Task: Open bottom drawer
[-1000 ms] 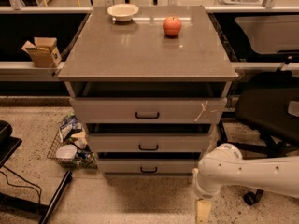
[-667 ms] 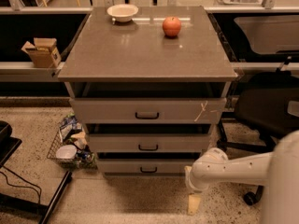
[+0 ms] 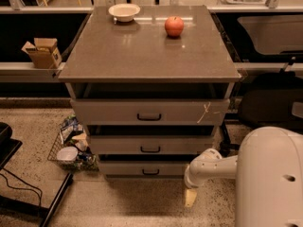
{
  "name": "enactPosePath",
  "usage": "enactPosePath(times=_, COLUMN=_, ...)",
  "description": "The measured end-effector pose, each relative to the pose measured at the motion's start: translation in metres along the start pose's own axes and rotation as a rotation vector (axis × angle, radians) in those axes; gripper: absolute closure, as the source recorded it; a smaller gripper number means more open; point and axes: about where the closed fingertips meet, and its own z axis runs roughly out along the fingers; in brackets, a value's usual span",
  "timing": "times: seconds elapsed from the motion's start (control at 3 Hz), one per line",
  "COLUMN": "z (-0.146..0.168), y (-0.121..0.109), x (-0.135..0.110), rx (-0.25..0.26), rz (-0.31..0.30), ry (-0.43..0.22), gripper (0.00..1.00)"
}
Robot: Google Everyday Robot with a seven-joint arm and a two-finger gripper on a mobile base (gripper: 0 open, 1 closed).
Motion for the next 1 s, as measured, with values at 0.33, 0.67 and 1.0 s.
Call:
enactPosePath(times=0.33, z=0.004, y=-0.003, x=0.001, rx=0.002, rz=0.007, ry=-0.001, gripper=0.0)
enactPosePath(times=0.67, z=0.017, y=-0.005, x=-0.001, rx=0.033, rz=-0.009, ry=0.014, gripper=0.0)
enactPosePath(times=1.0, z=0.049, y=-0.021, x=0.005, rx=0.08, rz=-0.055, ry=0.04, gripper=0.0)
